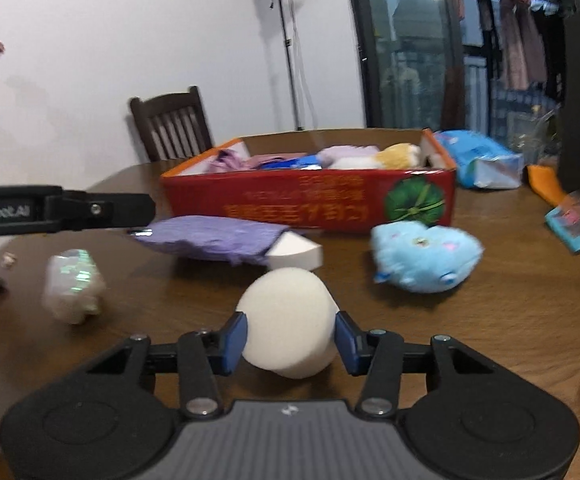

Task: Organize soft objects
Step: 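Carry both items into the red box and open both grippers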

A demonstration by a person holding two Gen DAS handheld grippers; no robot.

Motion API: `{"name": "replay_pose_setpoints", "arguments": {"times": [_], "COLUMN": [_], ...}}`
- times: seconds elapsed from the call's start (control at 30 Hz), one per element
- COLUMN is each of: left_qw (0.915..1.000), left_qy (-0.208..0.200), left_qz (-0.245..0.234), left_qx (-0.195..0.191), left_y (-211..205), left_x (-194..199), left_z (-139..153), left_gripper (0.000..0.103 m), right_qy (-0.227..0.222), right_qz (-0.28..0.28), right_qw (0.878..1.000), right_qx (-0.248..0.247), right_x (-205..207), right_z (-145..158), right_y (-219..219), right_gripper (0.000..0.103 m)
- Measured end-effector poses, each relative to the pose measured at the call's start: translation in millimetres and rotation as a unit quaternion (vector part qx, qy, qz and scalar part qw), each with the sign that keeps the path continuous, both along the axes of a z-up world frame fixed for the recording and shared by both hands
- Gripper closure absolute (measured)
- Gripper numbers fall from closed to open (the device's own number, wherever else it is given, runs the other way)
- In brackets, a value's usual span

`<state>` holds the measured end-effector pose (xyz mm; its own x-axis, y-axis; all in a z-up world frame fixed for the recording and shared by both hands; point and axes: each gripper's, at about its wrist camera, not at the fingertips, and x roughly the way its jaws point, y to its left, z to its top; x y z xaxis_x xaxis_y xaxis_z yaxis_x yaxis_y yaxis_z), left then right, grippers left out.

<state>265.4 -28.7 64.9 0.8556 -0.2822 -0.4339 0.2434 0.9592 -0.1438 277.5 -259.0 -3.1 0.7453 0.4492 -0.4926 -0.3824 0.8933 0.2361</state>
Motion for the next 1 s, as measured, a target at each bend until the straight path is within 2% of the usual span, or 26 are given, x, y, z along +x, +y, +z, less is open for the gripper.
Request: {"name": "replay_pose_setpoints", "arguments": {"times": [0.2, 0.33, 0.4, 0.5, 0.53, 0.57, 0.6, 0.7, 0.8, 0.9, 1.0], "left_qw": [0.9997, 0.9992, 0.9992, 0.9998, 0.9998, 0.9998, 0.9997, 0.9985, 0.998, 0.9981, 0.998], "left_qy": [-0.022, -0.039, -0.038, -0.012, 0.003, 0.011, 0.015, 0.039, 0.039, 0.03, 0.027], "left_qz": [0.008, 0.007, 0.01, 0.013, 0.015, 0.015, 0.013, 0.038, 0.043, 0.052, 0.057], "left_qx": [0.006, 0.001, 0.004, 0.006, 0.009, 0.011, 0.013, 0.002, -0.023, -0.013, -0.003], "left_y": [11.8, 27.4, 35.3, 44.6, 46.8, 48.9, 51.2, 66.7, 88.6, 104.7, 113.2], "left_x": [5.1, 33.7, 59.3, 112.7, 133.8, 148.2, 162.1, 187.8, 183.2, 164.8, 148.4], "left_z": [15.6, 33.5, 38.8, 39.6, 37.3, 34.6, 30.9, 21.6, 19.1, 20.6, 22.6], "left_gripper": [0.067, 0.067, 0.066, 0.066, 0.065, 0.059, 0.048, 0.04, 0.027, 0.026, 0.024], "right_qy": [-0.018, -0.057, -0.065, -0.06, -0.051, -0.044, -0.037, 0.0, 0.037, 0.072, 0.067], "right_qz": [0.021, 0.043, 0.049, 0.05, 0.049, 0.047, 0.046, 0.039, 0.04, 0.071, 0.074], "right_qw": [0.999, 0.997, 0.995, 0.995, 0.996, 0.996, 0.997, 0.999, 0.998, 0.995, 0.995], "right_qx": [0.024, 0.039, 0.053, 0.057, 0.054, 0.055, 0.053, 0.037, 0.02, 0.009, 0.002], "right_x": [-3.3, 11.5, 34.2, 80.5, 101.4, 119.5, 136.2, 186.8, 221.1, 233.7, 229.5], "right_z": [21.4, 51.5, 67.7, 84.3, 87.7, 89.4, 89.7, 81.5, 62.6, 44.1, 40.8], "right_y": [5.1, 9.3, 12.3, 23.4, 30.0, 35.8, 42.2, 65.5, 86.7, 106.1, 114.3], "right_gripper": [0.056, 0.056, 0.056, 0.056, 0.056, 0.056, 0.055, 0.055, 0.048, 0.046, 0.038]}}
